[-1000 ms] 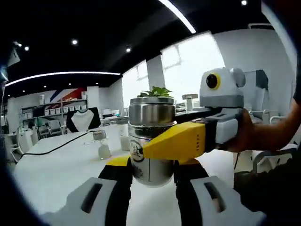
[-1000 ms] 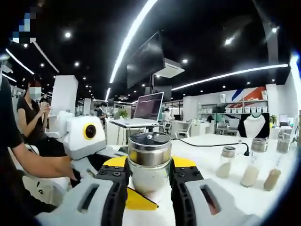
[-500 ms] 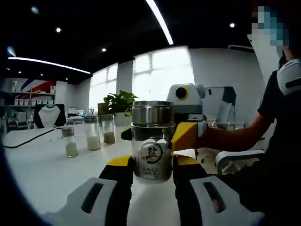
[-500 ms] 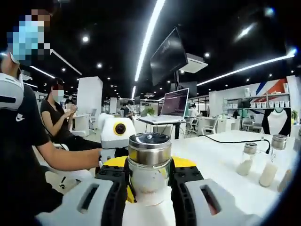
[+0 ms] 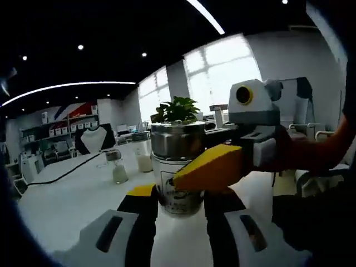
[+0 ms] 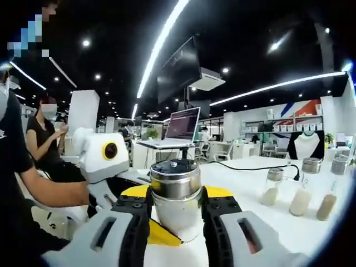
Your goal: Rotate the seasoning bottle until the label or dispensing opening points toward the visible target arrow and the bottle remains upright within the marked orientation range
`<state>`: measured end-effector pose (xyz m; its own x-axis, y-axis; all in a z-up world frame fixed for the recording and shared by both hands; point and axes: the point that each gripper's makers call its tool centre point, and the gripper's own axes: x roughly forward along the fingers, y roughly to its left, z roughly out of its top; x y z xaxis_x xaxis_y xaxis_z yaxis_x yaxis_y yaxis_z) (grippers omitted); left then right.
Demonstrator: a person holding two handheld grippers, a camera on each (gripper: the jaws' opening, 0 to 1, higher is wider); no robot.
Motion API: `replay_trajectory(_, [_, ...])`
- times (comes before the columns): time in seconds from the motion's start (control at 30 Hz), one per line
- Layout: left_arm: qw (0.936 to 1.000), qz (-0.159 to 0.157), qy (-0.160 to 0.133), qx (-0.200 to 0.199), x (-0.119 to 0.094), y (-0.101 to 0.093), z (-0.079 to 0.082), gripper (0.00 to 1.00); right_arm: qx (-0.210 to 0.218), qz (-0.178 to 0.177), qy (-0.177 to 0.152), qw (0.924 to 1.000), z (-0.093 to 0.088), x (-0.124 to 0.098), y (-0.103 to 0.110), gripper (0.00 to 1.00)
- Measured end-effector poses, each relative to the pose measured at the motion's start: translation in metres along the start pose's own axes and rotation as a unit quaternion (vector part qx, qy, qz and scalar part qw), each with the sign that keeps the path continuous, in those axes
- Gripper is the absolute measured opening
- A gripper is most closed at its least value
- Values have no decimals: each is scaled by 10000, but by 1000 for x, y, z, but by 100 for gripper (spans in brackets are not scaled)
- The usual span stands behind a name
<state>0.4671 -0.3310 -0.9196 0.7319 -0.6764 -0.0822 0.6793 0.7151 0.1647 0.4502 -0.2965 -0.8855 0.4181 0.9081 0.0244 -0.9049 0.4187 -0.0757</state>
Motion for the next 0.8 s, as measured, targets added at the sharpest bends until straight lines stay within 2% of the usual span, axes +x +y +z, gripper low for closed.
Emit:
replay_trajectory(0.03, [10000, 78, 10, -20, 0, 1, 0, 34, -90, -76, 23, 9999, 0, 1, -1, 33])
replay_trajectory(0.1, [9988, 488, -14, -41, 1, 7, 0, 34, -195, -204, 50, 9996, 2, 4, -1, 33])
replay_trajectory(0.2, [9950, 999, -25, 66, -2, 17, 1, 34, -110, -379, 75, 9992, 3, 6, -5, 32])
replay_trajectory(0.27, [9924, 1224, -19, 153, -4, 22, 2, 34, 4, -525, 60, 9986, 4, 8, -6, 32])
replay_trajectory(0.4, [9919, 1262, -26, 148, -6, 25, 2, 34, 72, -701, -15, 9975, 6, 13, -7, 32])
replay_trajectory(0.43, [9922, 1236, 1, 181, -7, 27, 1, 34, 127, -696, -3, 9975, 5, 13, -8, 32])
replay_trajectory(0.5, [9957, 922, 3, 129, -7, 25, -2, 34, 273, -613, 56, 9977, 2, 12, -10, 31])
replay_trajectory(0.57, [9982, 591, 79, -68, -8, 21, -5, 34, 601, -381, 127, 9974, -1, 11, -8, 31])
replay_trajectory(0.6, [9993, 358, 21, -89, -9, 19, -4, 34, 721, -234, 71, 9971, 0, 9, -8, 31])
replay_trajectory(0.67, [9999, 35, -72, -93, -11, 15, -1, 34, 714, 8, 59, 9974, 2, 6, -6, 31])
replay_trajectory(0.77, [9986, -364, -196, -316, -15, 9, 5, 35, 725, 290, 4, 9969, 8, 2, -2, 31])
replay_trajectory(0.8, [9983, -415, -236, -322, -15, 8, 6, 35, 708, 465, -46, 9964, 11, 1, 2, 31])
